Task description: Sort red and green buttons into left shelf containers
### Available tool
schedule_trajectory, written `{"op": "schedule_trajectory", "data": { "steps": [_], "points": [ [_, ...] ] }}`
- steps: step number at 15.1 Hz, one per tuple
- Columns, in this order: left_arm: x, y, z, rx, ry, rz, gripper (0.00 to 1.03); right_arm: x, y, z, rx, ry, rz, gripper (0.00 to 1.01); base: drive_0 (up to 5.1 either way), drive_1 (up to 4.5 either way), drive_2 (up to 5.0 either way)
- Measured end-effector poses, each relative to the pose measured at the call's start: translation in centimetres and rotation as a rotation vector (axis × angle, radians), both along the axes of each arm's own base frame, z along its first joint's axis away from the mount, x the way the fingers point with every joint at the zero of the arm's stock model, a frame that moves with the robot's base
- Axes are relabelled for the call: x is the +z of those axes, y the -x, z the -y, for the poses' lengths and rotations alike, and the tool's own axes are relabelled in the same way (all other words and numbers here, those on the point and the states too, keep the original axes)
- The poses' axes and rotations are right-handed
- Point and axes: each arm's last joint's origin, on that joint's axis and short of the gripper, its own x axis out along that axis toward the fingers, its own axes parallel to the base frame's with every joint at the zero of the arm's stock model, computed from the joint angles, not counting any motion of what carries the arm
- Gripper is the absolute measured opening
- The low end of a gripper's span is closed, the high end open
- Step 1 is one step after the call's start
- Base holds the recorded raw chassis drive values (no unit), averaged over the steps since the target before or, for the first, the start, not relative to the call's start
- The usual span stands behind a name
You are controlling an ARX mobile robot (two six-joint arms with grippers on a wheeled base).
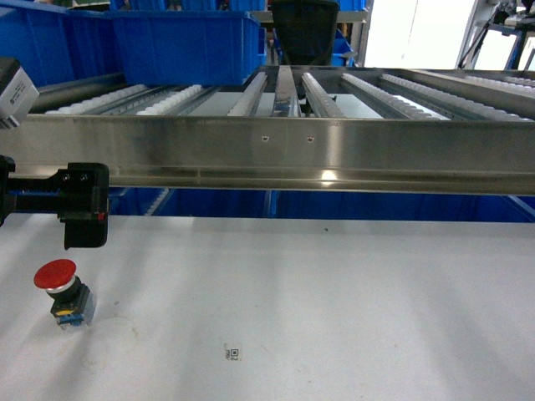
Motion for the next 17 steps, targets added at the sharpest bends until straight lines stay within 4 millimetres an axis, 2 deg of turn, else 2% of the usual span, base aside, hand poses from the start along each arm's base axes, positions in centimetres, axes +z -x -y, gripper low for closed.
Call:
{"op": "schedule_trajectory", "data": {
  "steps": [4,10,17],
  "points": [
    [-0.8,0.0,-0.2,0.071,0.002,-0.034,0.98,0.0,0.0,0.0,0.000,0.000,0.000,0.27,0.0,0.00,0.0],
    [-5.2,-0.9,-1.6,0.149,-0.003,-0.127,0.98,0.0,0.0,0.0,0.000,0.000,0.000,0.27,0.0,0.00,0.0],
    [-8.4,-1.9,-2.7,0.148,0.041,-0.204,0.98,0.0,0.0,0.0,0.000,0.000,0.000,0.26,0.0,0.00,0.0]
  ]
}}
